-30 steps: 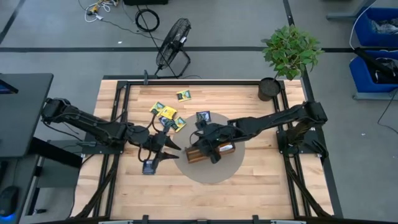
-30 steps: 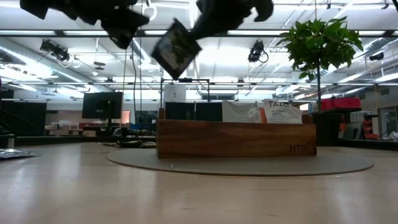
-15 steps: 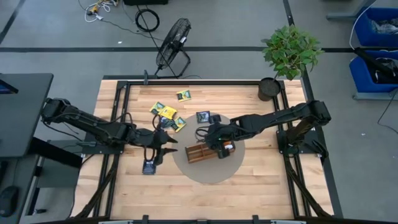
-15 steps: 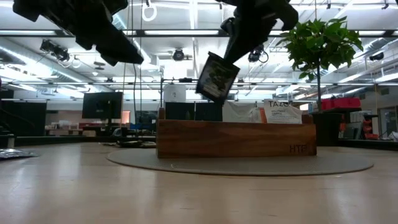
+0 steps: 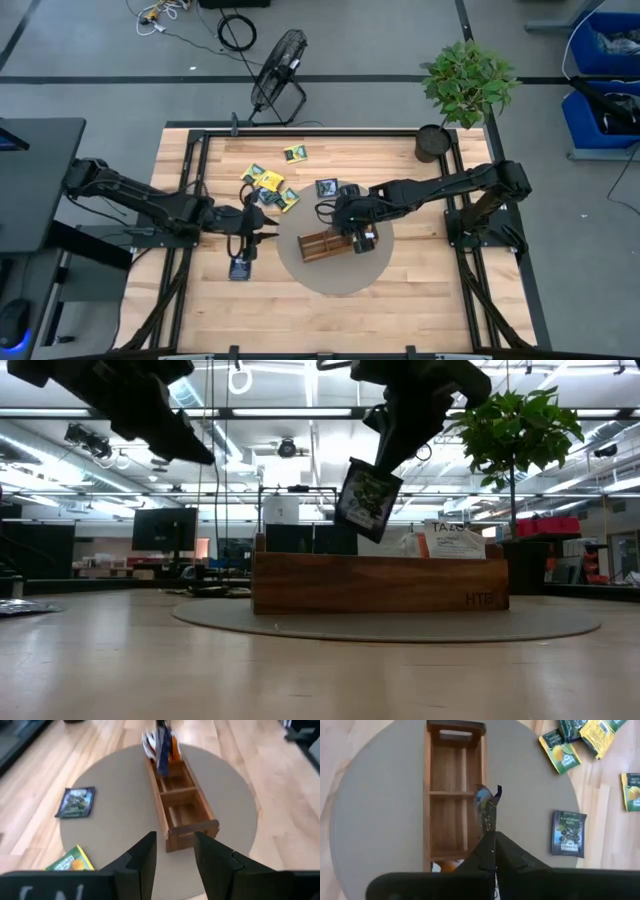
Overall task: Pick & Place Tea
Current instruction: Put the purple tea bag into the middle section of the wooden organizer
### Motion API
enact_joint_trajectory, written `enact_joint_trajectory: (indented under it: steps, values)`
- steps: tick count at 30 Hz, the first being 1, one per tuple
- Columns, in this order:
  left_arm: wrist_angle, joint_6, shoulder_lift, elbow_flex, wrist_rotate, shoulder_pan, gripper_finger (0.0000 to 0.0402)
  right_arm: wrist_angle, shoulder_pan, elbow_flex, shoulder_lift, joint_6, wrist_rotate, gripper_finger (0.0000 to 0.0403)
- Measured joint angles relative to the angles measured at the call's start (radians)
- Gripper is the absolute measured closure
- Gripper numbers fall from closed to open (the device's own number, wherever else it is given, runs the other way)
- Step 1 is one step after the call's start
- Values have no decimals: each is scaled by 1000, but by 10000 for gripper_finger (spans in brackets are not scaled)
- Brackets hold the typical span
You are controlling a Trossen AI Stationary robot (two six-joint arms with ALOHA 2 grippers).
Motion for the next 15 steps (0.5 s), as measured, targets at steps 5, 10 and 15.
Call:
enact_joint_trajectory:
  steps: [5, 10, 15]
  values:
    - [-39, 32, -85, 0, -27, 0, 271, 2, 2, 0, 0, -7, -3, 403]
    - [-48, 33, -146, 0, -44, 0, 271, -13, -3, 1, 15, -27, -12, 403]
    - [-44, 33, -151, 0, -43, 0, 271, -13, -12, 1, 50, 0, -50, 403]
